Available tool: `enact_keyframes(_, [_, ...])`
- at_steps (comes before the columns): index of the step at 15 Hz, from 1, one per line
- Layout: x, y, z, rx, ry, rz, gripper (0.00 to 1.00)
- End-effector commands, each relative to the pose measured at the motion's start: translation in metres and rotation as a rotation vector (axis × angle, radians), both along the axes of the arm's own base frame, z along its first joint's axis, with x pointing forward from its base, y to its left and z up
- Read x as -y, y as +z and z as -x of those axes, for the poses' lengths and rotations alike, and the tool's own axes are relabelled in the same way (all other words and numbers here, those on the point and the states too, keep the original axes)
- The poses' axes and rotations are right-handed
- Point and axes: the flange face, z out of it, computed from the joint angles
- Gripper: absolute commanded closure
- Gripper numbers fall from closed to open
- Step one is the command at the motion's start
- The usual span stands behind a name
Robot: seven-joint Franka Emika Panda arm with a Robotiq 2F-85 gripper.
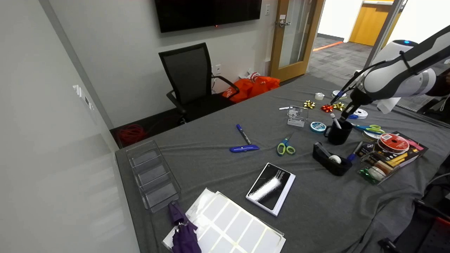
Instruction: Take the marker out of the black mug.
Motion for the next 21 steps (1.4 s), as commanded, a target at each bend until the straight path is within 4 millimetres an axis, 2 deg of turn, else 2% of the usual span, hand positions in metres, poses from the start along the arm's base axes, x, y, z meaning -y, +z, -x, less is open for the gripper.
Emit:
enact_keyframes(1, [0.012, 0.001, 0.003, 0.015, 0.034, 0.017, 0.58])
enact_keyframes(2, [0.015, 0.001, 0.002, 0.019, 0.033, 0.018, 0.52])
enact_keyframes(6, [0.018, -0.002, -0.003, 0.035, 0.016, 0.016, 0.43])
enact_keyframes(14, [0.008, -0.028, -0.015, 0.03, 0.01, -0.002, 0.48])
enact_keyframes(18, [0.018, -0.034, -0.017, 0.039, 0.009, 0.007, 0.48])
enact_keyframes(21, [0.029, -0.032, -0.017, 0.043, 0.008, 0.014, 0.54])
